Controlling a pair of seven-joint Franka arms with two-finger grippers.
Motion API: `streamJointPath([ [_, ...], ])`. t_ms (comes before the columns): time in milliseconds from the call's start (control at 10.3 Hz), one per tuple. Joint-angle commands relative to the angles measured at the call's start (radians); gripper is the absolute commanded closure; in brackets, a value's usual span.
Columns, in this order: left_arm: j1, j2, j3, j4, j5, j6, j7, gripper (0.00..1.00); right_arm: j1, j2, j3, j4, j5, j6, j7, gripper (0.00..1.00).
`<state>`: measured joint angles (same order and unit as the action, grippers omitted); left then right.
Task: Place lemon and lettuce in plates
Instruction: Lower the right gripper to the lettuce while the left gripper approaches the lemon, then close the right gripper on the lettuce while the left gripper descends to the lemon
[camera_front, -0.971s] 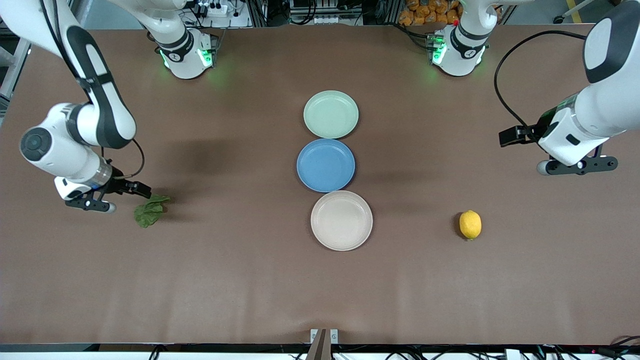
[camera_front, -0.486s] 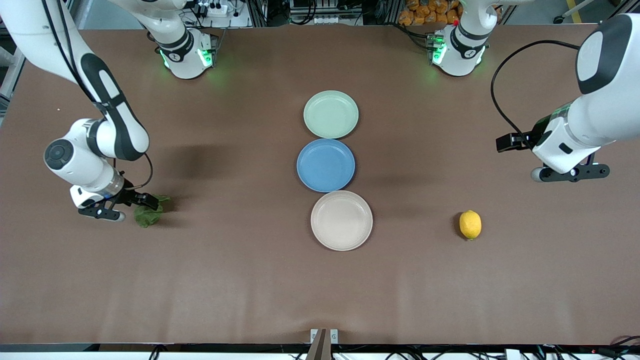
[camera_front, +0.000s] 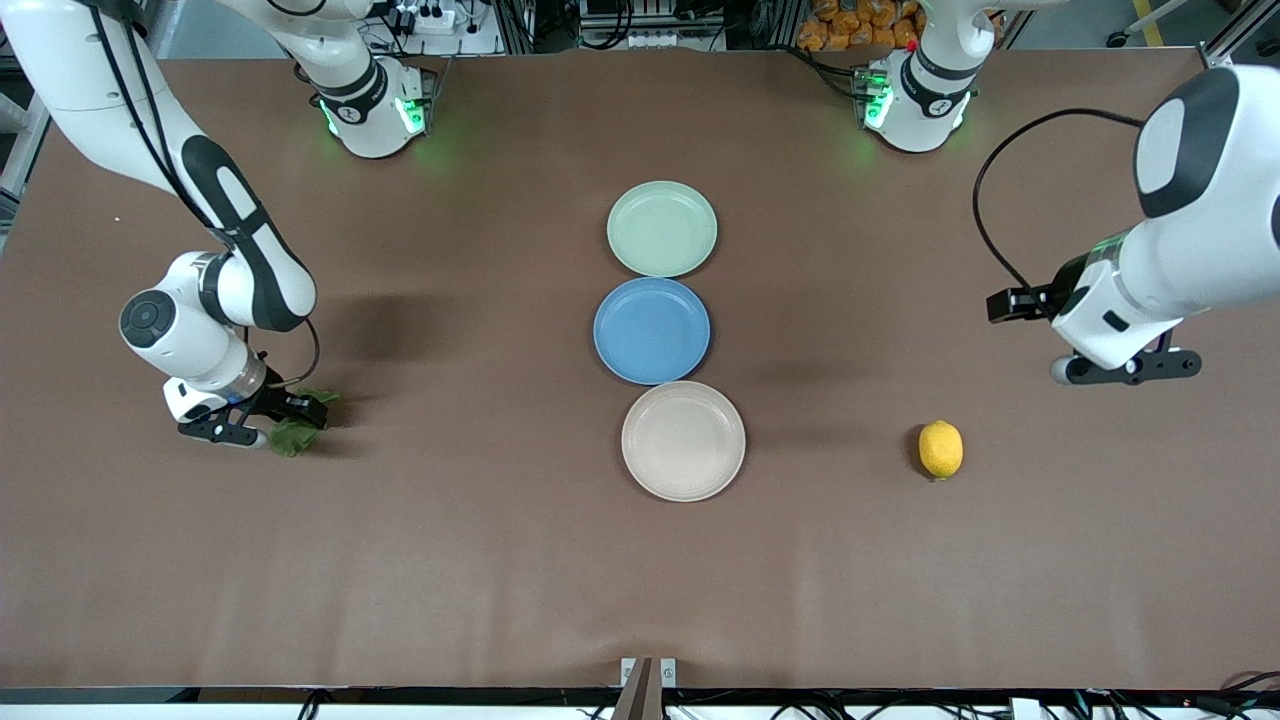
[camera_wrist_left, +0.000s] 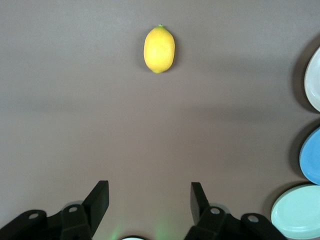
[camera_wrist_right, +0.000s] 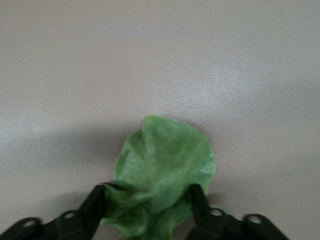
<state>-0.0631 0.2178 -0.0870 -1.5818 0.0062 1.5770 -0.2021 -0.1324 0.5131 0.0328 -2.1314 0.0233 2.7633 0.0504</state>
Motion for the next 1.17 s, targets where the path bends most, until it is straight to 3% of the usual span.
streamJointPath([
  [0,-0.001,0.057,0.000,-0.001,0.005,0.058,-0.017,0.23,-0.006,-0.024,0.006,0.016,0.021,-0.031,-0.006,0.98],
  [680,0.014,0.222,0.003,-0.003,0.018,0.234,-0.002,0.16,0.005,-0.212,0.015,0.056,0.021,-0.385,0.034,1.00],
  [874,0.012,0.262,0.003,-0.012,0.060,0.280,-0.002,0.15,0.069,-0.277,0.050,0.056,0.021,-0.480,0.177,1.00],
  [1069,0.016,0.275,0.003,-0.088,0.061,0.383,0.000,0.12,0.179,-0.320,0.102,0.053,0.021,-0.556,0.334,1.00],
])
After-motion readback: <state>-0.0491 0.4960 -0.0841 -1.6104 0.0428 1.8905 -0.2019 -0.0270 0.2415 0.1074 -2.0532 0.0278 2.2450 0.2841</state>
